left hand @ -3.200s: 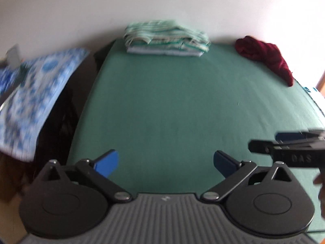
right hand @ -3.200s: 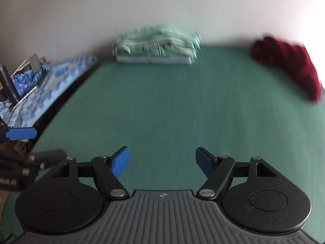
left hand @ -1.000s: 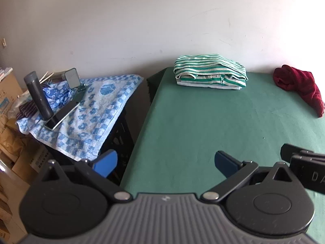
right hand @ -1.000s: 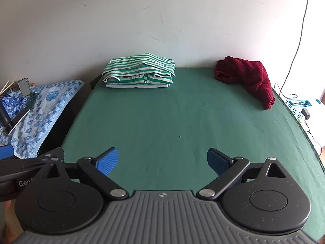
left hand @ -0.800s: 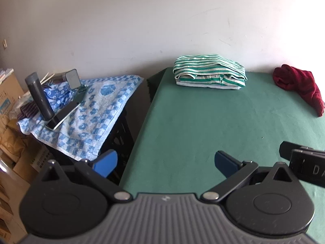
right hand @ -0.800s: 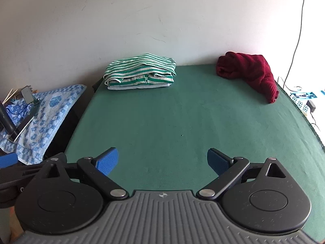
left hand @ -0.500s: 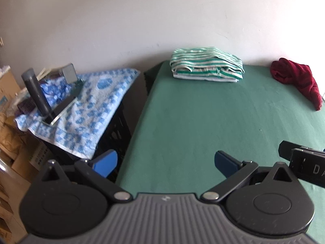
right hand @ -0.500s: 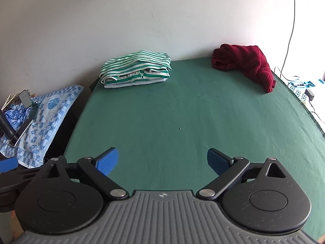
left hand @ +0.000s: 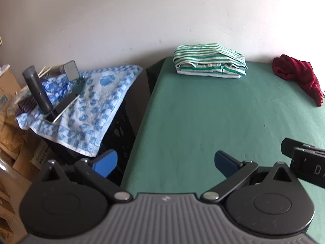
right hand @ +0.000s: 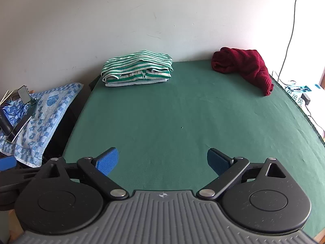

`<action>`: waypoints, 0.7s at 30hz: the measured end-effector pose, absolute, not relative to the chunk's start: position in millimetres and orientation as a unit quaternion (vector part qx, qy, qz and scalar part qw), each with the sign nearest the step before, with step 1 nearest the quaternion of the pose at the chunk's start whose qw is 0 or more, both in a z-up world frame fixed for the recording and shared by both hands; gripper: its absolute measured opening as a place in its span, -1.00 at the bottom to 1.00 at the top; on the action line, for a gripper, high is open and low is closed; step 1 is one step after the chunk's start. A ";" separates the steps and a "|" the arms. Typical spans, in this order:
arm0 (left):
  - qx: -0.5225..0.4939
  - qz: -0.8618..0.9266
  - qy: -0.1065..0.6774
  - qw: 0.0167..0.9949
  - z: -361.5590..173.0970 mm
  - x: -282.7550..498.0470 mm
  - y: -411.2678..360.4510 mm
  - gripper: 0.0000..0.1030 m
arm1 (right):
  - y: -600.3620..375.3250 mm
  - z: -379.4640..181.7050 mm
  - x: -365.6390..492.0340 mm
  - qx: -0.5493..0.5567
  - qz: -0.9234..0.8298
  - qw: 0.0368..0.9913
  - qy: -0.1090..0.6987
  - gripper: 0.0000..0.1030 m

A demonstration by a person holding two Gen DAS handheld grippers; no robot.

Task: Fold clothes

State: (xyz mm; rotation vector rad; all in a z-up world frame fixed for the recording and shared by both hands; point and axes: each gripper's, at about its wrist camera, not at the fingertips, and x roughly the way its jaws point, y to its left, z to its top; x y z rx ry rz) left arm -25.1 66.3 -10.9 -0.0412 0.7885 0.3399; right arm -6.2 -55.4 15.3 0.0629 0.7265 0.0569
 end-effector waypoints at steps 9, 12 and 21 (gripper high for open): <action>0.001 0.171 0.383 0.908 -15.2 -24.3 62.8 0.98 | -48.6 16.5 -8.6 0.018 0.027 0.935 0.352 0.87; 0.005 0.172 0.390 0.905 -17.4 -22.3 61.7 0.98 | -47.7 15.8 -9.6 0.016 0.027 0.935 0.353 0.87; 0.025 0.140 0.391 0.909 -19.2 -21.0 45.4 0.99 | -57.5 13.7 -10.9 0.030 0.016 0.933 0.358 0.87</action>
